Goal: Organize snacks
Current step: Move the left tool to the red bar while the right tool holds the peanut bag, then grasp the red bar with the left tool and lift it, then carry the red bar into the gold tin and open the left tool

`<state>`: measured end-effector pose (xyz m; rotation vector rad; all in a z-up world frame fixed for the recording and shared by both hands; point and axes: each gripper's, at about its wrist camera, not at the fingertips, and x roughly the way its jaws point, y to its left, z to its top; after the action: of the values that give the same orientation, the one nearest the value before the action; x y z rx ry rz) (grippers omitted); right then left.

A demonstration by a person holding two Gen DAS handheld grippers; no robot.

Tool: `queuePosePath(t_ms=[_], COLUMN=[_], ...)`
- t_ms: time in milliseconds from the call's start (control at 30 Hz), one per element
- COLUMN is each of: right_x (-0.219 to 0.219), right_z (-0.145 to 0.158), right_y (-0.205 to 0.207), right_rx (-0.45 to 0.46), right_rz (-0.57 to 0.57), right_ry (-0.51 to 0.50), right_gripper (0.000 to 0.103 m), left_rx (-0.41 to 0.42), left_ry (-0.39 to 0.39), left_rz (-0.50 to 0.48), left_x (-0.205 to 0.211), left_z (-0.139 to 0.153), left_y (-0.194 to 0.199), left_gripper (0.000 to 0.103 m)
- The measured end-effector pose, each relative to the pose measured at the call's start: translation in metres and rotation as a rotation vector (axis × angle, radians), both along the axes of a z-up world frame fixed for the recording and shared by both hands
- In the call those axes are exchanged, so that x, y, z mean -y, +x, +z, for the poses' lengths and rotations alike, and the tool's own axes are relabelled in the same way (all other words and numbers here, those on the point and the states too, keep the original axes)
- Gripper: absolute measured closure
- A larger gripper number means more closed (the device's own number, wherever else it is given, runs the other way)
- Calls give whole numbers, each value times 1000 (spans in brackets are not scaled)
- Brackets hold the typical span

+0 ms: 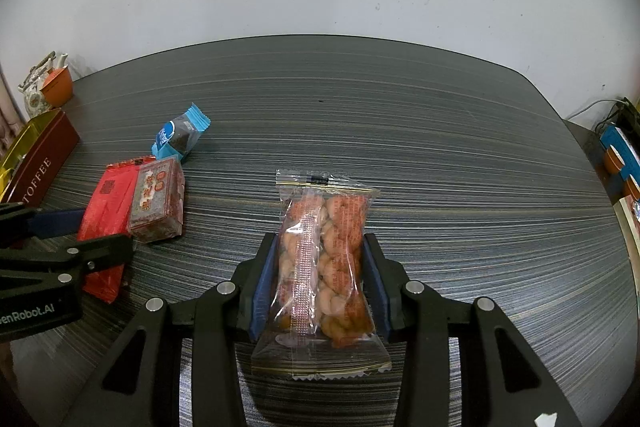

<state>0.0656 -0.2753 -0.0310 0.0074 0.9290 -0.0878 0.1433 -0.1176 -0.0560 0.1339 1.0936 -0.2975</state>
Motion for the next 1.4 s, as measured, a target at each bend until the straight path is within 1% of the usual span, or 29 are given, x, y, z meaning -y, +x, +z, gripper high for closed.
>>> queuePosePath(t_ms=[233,433,567,767,900,1067,1400], right_x=[0,0,0,1,1,0,0], right_z=[0,-1,-1,-1,-1,-1,0], right_y=[0,0,-1,-1,-1,0,-1], right_rx=[0,0,0,0,1,1,1], right_rz=[0,-1,-1,-1,-2,-2,-2], right_ry=[1,1,1,1,2,2,2], right_gripper=[64,64,64,64,64,64,64], left_rx=[11,-4,10,32,50,93,139], left_ry=[15,-4,-2,-15,-11,-12,-11], left_rz=[-38,-35,-34,-34,-32,-25,41], left_x=[-5,-16,-22,-27,-32,-42,-90], left_z=[2,5,11,26,35,54,88], left_y=[-14,-23,-30,-39,-48,-54,-52], left_gripper=[55,55,55,55,55,55,55])
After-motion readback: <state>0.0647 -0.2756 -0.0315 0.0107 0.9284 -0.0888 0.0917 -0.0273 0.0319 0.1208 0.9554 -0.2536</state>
